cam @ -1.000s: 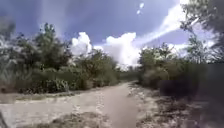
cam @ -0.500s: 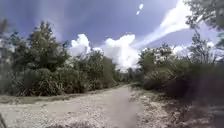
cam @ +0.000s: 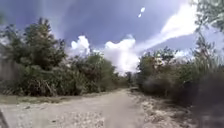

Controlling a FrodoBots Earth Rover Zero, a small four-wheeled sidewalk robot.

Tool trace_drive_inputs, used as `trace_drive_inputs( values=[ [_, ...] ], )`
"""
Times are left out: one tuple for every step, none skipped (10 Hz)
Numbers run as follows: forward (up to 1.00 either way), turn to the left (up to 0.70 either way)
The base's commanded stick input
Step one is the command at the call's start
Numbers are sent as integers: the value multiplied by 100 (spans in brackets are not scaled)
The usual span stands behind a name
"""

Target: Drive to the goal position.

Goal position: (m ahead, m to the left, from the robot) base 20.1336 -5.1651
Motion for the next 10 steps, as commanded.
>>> trace_drive_inputs(
  values=[
    [70,0],
    [70,0],
    [70,0],
    [70,0],
    [70,0],
    [70,0],
    [70,0],
    [70,0],
    [70,0],
    [70,0]
  ],
)
